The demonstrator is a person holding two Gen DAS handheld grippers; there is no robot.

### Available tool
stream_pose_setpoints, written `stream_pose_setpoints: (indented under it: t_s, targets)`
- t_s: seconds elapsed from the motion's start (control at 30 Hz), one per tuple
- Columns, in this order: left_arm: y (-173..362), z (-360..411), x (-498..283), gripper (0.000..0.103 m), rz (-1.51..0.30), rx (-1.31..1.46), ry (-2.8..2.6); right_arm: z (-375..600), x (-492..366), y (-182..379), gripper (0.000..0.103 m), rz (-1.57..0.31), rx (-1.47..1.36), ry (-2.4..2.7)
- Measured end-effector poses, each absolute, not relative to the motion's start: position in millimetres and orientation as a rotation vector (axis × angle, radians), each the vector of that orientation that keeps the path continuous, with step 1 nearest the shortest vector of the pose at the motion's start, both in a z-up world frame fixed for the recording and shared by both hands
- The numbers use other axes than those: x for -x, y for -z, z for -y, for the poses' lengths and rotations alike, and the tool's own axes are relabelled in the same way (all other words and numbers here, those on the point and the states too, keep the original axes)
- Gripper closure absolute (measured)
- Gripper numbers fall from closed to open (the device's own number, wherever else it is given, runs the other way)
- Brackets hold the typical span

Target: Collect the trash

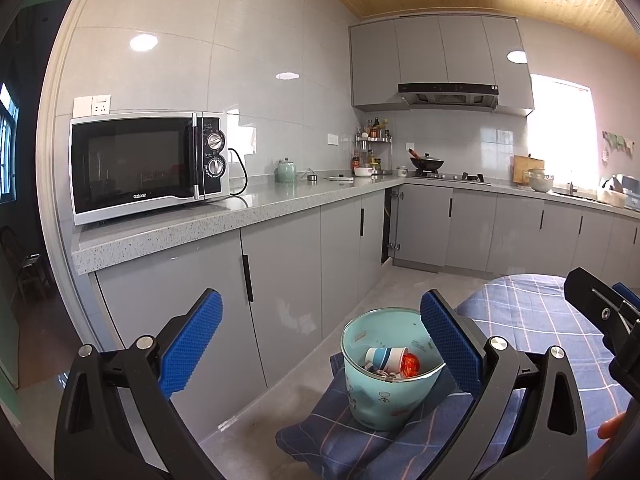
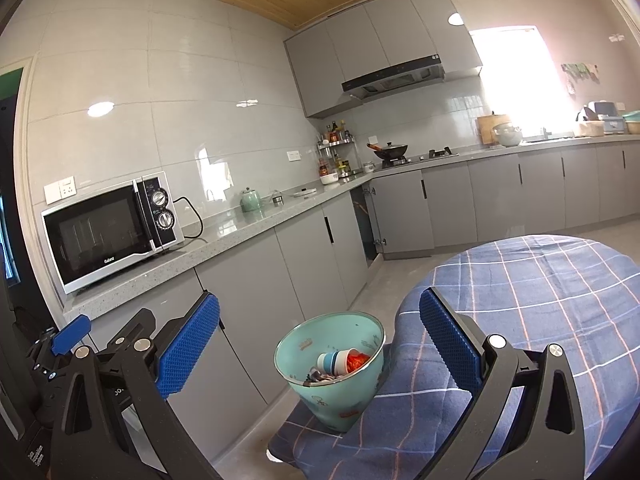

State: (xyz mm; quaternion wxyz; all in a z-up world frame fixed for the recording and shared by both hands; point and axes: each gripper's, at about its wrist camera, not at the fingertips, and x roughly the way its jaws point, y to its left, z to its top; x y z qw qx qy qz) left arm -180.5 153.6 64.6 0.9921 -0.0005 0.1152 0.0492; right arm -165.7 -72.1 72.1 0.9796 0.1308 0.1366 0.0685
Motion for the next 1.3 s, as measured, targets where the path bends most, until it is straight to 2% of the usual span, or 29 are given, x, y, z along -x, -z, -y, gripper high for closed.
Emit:
stream_pose_setpoints:
  t_s: [0.8, 1.3]
  targets:
    - [-61.2, -153.3, 178.2, 0.005, -0.228, -0.036, -0.173, 73.4, 166.8, -69.2, 0.005, -0.276, -0.263, -0.130]
    - [-55.6, -155.8, 169.8, 0.006, -0.298, -0.003, -0.105, 73.2, 166.2, -65.0, 0.005, -0.291, -0.266, -0.129]
